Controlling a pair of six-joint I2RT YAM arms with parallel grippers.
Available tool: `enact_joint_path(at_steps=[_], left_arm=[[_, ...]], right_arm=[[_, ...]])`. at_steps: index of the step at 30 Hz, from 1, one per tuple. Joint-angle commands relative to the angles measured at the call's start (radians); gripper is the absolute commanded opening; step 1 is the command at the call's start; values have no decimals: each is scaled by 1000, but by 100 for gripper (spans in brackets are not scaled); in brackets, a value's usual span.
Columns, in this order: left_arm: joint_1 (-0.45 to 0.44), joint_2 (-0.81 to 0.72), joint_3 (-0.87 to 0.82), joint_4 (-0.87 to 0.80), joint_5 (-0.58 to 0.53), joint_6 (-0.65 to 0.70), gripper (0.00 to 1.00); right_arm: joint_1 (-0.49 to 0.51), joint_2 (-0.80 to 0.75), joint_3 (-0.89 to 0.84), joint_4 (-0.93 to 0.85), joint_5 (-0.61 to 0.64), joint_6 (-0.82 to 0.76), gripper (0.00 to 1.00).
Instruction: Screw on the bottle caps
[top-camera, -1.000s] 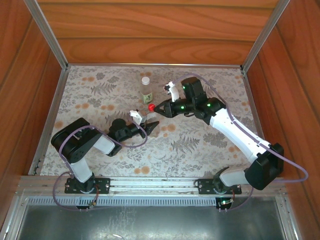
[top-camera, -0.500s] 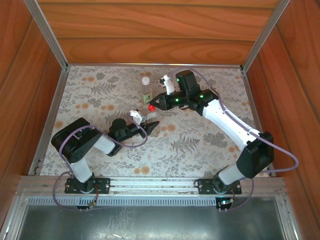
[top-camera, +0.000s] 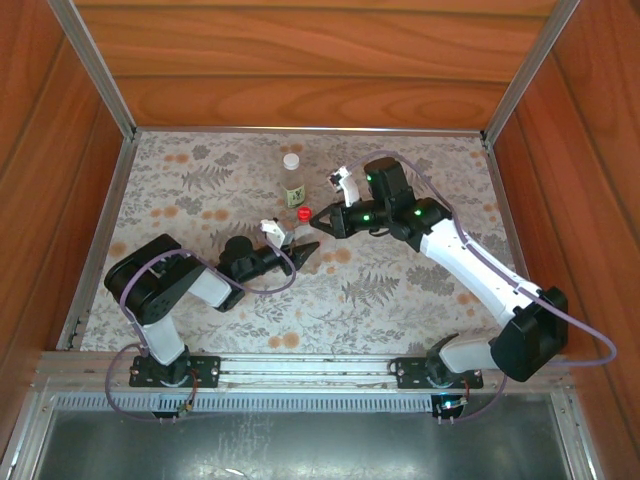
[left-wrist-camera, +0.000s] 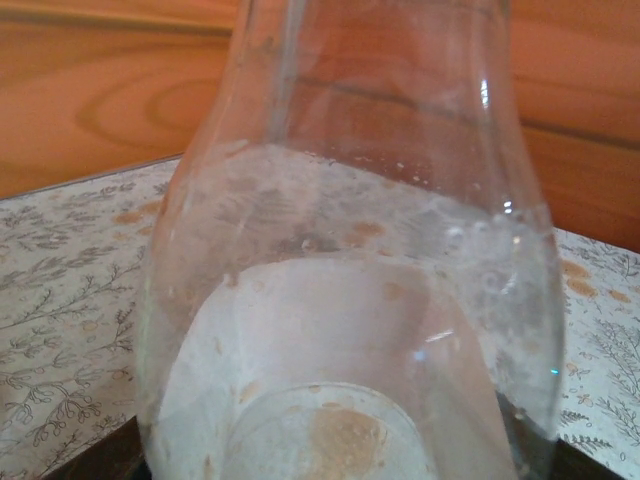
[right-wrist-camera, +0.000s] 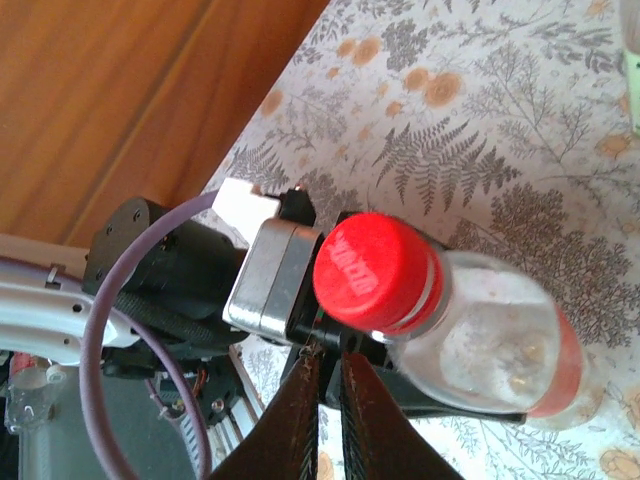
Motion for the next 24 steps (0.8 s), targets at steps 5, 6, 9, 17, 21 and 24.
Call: enact_joint_path(at_steps=[5, 6, 9, 17, 21, 24], left_arm=[[8, 25, 16, 6, 2, -16, 54], [8, 26, 16, 5, 5, -15, 54], [8, 27, 15, 5, 8, -12, 54], [7, 28, 18, 5, 18, -21, 54], [7, 23, 17, 5, 18, -24, 54], [8, 22, 17, 5, 11, -28, 54]], right_arm=[[-3, -24, 35, -38, 69, -52, 24], [-5, -17, 47, -38, 79, -60, 29], [-8, 19, 90, -43, 90, -73, 39], [-20, 150, 198, -48, 26, -75, 35], [-19, 158, 191, -58, -11, -75, 25], [-19, 129, 147, -60, -25, -72, 19]])
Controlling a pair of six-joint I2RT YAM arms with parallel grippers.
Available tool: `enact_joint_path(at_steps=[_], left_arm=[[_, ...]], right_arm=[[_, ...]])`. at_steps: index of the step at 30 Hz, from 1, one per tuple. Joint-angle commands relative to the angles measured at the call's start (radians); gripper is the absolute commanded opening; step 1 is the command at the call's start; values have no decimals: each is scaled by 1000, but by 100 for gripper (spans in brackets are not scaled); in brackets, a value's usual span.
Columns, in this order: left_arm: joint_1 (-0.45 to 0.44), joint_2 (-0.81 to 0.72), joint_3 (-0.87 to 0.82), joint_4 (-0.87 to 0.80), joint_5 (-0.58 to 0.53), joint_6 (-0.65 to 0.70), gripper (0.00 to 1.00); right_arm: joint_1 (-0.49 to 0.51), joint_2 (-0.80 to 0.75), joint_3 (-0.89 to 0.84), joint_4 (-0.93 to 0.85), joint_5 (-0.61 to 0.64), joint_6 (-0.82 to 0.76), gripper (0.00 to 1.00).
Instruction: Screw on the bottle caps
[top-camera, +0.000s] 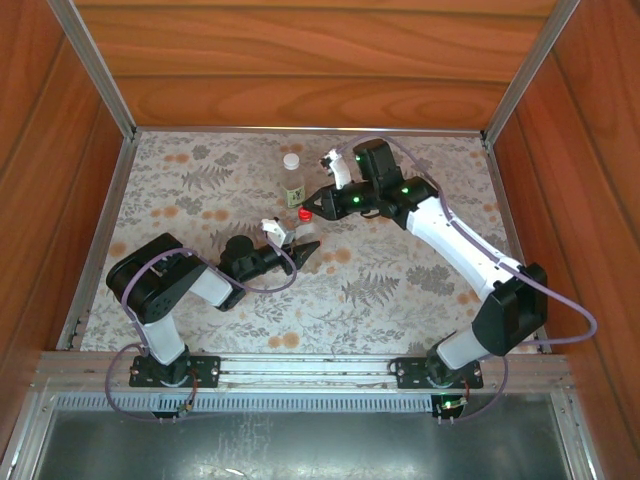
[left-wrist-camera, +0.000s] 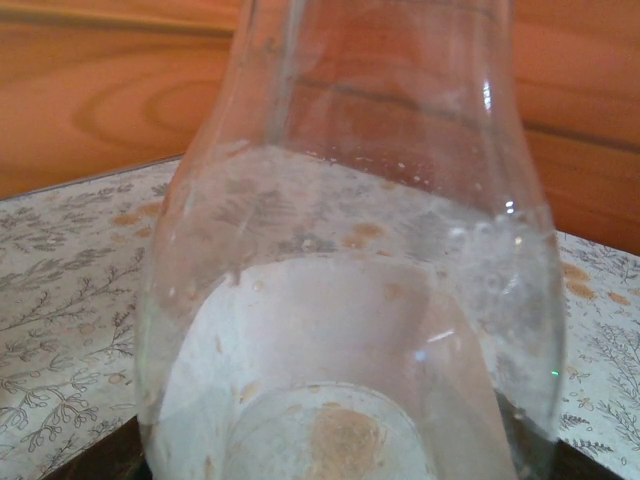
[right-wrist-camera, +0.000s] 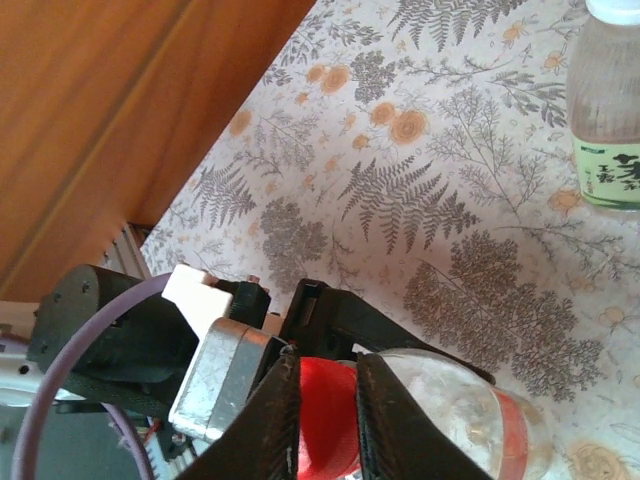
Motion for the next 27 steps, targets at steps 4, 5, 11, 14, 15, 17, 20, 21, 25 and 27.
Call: enact_joint_path(at_steps=[4, 5, 11, 14, 15, 17, 20, 21, 25, 27], left_arm=[[9, 14, 9, 0, -1, -29, 54], [11, 15, 8, 0, -3, -31, 54], [17, 16, 11, -1, 1, -30, 53], [16, 18, 11, -3, 5, -22, 53], [17, 19, 10, -4, 6, -19, 53], [18, 20, 9, -6, 14, -10, 53], [22, 17, 14, -20, 73, 6, 53], [26, 13, 17, -36, 109, 15, 53], [47, -17, 47, -142, 263, 56, 53], [57, -34, 66, -199, 341, 79, 53]], right_arm=[[-3, -80, -96, -15, -81, 12, 16], [-3, -93, -113, -15, -88, 21, 15], [9, -151, -151, -14, -103, 45, 15], [7, -170, -148, -6, -40, 40, 17], [6, -170, -143, -5, -14, 32, 22], [4, -177, -146, 14, 32, -7, 37], [2, -199, -166, 47, 81, -166, 56], [0, -210, -176, 60, 85, -238, 60], [-5, -234, -182, 61, 10, -576, 71], [-5, -239, -181, 42, -58, -756, 76]])
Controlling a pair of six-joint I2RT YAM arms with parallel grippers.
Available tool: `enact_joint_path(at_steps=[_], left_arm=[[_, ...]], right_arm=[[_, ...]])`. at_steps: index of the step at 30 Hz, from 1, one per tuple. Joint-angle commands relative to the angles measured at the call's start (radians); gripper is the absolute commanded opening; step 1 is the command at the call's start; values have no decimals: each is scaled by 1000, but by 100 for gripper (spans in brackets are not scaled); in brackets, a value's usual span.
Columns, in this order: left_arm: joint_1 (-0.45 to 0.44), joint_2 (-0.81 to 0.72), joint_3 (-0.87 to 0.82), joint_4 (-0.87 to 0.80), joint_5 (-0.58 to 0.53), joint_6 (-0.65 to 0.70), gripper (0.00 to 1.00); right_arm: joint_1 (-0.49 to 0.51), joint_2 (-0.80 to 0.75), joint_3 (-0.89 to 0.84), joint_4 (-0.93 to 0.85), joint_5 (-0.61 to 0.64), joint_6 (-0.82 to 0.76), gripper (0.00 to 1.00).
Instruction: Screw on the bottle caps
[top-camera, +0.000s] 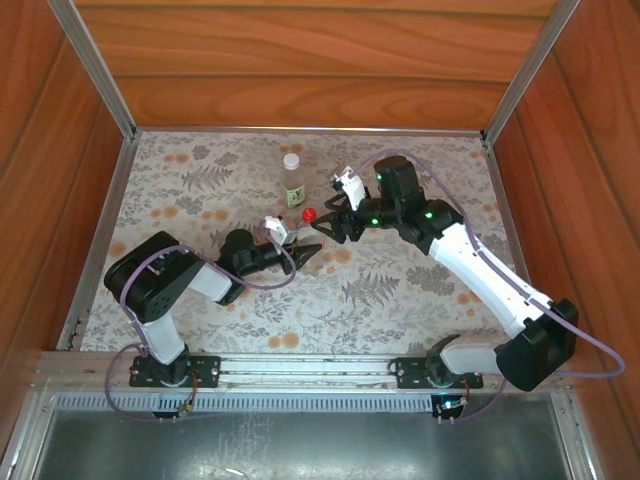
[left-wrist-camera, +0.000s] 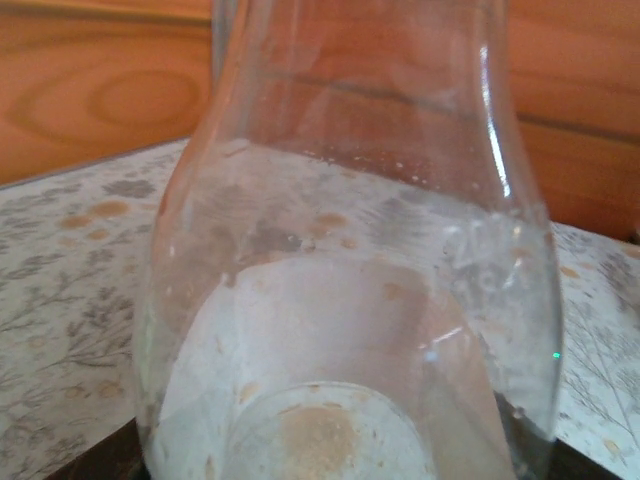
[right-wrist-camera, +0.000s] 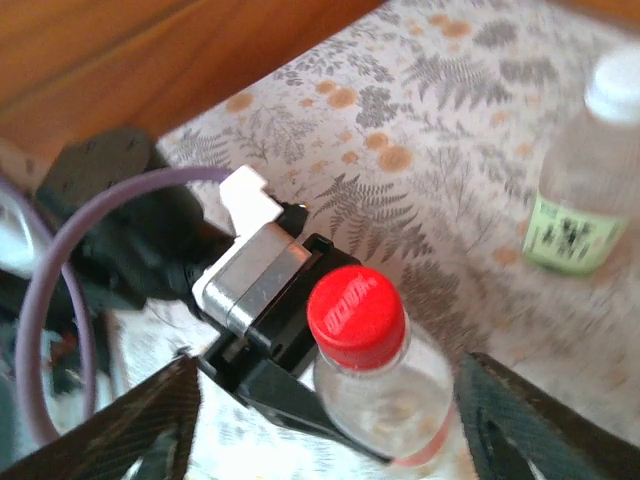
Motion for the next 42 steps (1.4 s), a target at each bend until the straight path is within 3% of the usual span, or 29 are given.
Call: enact_joint_path(at_steps=[1, 6, 11, 28, 42], left_arm=[[19, -33, 31, -135, 189, 53, 53], [50, -62, 63, -238, 307, 97, 53], [75, -70, 79, -271, 382, 114, 53], [77, -82, 73, -293, 407, 148, 53], [78, -81, 67, -299, 404, 146, 53]], right_arm=[[-6, -17, 4, -28, -112, -418, 77], [-7, 59, 160, -301, -173, -707, 77], [-6, 149, 301, -490, -166, -796, 69], [-6, 338, 499, -644, -146, -770, 58], [-7, 415, 530, -697, -156, -770, 49]])
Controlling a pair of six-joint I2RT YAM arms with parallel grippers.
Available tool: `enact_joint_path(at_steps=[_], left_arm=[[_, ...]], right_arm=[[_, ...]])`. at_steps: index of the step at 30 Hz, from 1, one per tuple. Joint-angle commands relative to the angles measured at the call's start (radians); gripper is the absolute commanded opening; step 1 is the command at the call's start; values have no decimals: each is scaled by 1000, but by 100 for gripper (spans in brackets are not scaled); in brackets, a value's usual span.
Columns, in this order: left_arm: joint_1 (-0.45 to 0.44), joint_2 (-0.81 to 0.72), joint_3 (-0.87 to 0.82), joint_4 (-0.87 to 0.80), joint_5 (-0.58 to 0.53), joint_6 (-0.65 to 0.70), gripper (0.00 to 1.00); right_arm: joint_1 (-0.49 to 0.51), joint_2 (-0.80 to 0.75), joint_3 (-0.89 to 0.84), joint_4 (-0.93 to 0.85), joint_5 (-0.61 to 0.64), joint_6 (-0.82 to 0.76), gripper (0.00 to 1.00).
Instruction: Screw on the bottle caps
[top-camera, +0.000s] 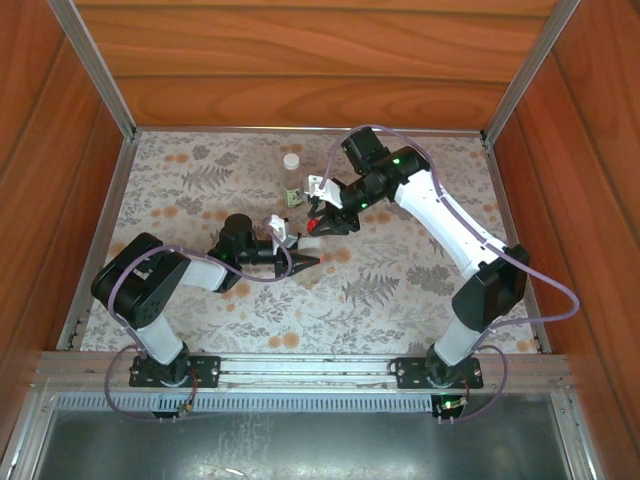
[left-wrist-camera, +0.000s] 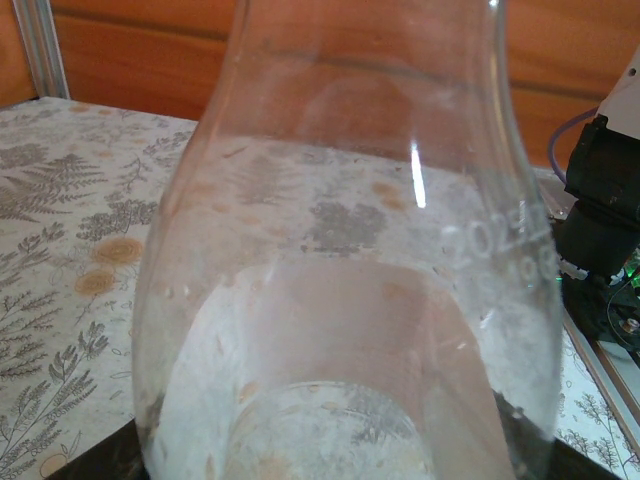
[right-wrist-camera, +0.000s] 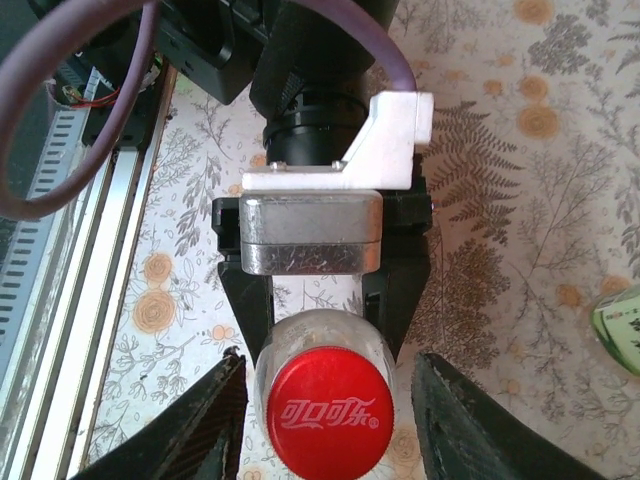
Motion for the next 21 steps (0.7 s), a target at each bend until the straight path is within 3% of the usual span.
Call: enact_joint_path(at_steps=[1, 12, 21], left_arm=[[7, -17, -3, -26, 27, 14, 53], [7, -14, 4, -29, -46, 4, 52], [-12, -102, -32, -29, -420, 44, 50]], right_arm=[[-6, 18, 15, -38, -31, -15, 48], [-4, 12, 1, -45, -30, 27, 34], [19, -118, -154, 133, 118, 437, 33]])
